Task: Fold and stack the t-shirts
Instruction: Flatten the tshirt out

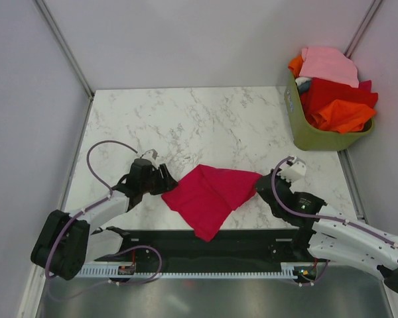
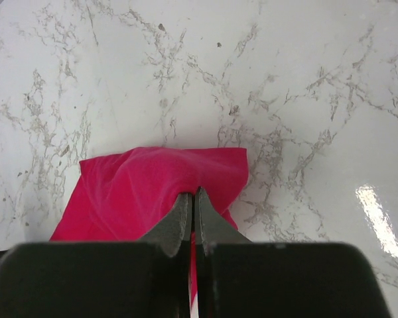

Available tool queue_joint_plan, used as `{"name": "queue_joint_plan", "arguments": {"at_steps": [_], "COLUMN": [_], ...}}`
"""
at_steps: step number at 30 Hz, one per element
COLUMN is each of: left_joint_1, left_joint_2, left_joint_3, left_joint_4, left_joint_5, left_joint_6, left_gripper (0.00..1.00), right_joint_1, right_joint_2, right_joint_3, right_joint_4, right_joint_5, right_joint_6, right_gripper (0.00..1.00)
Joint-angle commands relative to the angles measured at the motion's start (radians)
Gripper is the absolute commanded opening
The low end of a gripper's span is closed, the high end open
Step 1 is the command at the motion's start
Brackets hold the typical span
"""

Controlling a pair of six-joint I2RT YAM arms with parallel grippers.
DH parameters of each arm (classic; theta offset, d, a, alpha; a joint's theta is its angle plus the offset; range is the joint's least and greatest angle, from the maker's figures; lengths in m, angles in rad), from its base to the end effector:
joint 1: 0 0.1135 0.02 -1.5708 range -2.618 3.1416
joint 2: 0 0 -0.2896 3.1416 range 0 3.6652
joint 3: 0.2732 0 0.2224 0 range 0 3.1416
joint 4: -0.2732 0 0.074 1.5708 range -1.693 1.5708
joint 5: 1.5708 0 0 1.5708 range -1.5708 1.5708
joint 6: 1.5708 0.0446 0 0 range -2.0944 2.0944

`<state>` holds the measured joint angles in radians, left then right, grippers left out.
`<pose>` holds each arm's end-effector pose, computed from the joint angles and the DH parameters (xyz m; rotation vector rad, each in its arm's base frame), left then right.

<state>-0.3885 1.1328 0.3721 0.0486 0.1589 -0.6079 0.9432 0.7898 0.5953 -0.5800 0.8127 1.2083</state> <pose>0.1667 -0.0759 0.1945 -0.1736 2.3658 -0.6844 0.0924 0.0722 0.2635 0.6409 1.9896 0.3408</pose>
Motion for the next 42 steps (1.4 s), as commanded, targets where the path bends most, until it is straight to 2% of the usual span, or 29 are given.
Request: {"name": "queue_joint_plan", "arguments": {"at_steps": [1, 4, 5, 7, 8, 10, 18, 22, 25, 26, 28, 31, 35, 36, 37, 38, 39, 40, 42], "left_joint_1": [-0.026, -0.041, -0.044, -0.049, -0.050, -0.050, -0.050, -0.039, -0.038, -0.029, 0.009, 0.083, 0.129, 0.131, 0.131, 0.131, 0.131, 0.129, 0.129], "left_joint_2": [0.060, 0.068, 0.068, 0.068, 0.070, 0.079, 0.064, 0.048, 0.045, 0.045, 0.038, -0.028, -0.135, -0.148, -0.157, -0.168, -0.191, -0.211, -0.254], "left_joint_3": [0.062, 0.071, 0.071, 0.070, 0.071, 0.074, 0.091, 0.158, 0.263, 0.343, 0.448, 0.695, 0.902, 0.939, 0.976, 1.029, 1.042, 1.036, 1.007], "left_joint_4": [-0.003, -0.003, -0.003, 0.005, 0.008, 0.011, 0.008, -0.044, -0.128, -0.165, -0.321, -0.481, -0.607, -0.625, -0.651, -0.688, -0.697, -0.699, -0.698], "left_joint_5": [0.011, 0.022, 0.025, 0.033, 0.047, 0.054, 0.016, 0.008, 0.004, -0.007, -0.050, -0.077, -0.191, -0.197, -0.199, -0.187, -0.173, -0.164, -0.119], "left_joint_6": [0.011, 0.025, 0.026, 0.034, 0.039, 0.046, 0.062, -0.015, -0.047, -0.043, -0.027, 0.010, 0.051, 0.080, 0.094, 0.103, 0.118, 0.122, 0.123], "left_gripper": [0.59, 0.46, 0.35, 0.25, 0.09, 0.02, 0.02, 0.02, 0.02, 0.02, 0.02, 0.02, 0.02, 0.02, 0.02, 0.02, 0.02, 0.02, 0.02], "right_joint_1": [-0.007, -0.007, -0.007, -0.011, -0.009, -0.014, -0.038, -0.079, -0.132, -0.147, -0.208, -0.300, -0.429, -0.479, -0.503, -0.521, -0.540, -0.541, -0.541], "right_joint_2": [0.018, 0.035, 0.042, 0.055, 0.055, 0.065, 0.084, 0.192, 0.324, 0.348, 0.390, 0.367, 0.287, 0.257, 0.240, 0.224, 0.188, 0.169, 0.123], "right_joint_3": [0.050, 0.054, 0.057, 0.060, 0.060, 0.063, 0.069, 0.116, 0.254, 0.292, 0.401, 0.512, 0.601, 0.609, 0.607, 0.600, 0.556, 0.526, 0.435], "right_joint_4": [-0.017, -0.015, -0.015, -0.015, -0.015, -0.015, -0.001, 0.144, 0.147, 0.147, 0.144, 0.129, 0.097, 0.092, 0.068, 0.049, 0.040, 0.045, 0.060], "right_joint_5": [0.052, 0.051, 0.051, 0.054, 0.055, 0.062, 0.062, -0.042, -0.128, -0.150, -0.240, -0.309, -0.348, -0.360, -0.366, -0.359, -0.356, -0.365, -0.411], "right_joint_6": [0.019, 0.014, 0.010, 0.004, -0.003, -0.009, -0.041, -0.212, -0.271, -0.320, -0.361, -0.414, -0.458, -0.463, -0.455, -0.445, -0.432, -0.434, -0.444], "right_gripper": [0.00, 0.00, 0.00, 0.00, 0.00, 0.00, 0.00, 0.00, 0.00, 0.00, 0.00, 0.00, 0.00, 0.03, 0.46, 0.71, 0.87, 0.98, 0.98]}}
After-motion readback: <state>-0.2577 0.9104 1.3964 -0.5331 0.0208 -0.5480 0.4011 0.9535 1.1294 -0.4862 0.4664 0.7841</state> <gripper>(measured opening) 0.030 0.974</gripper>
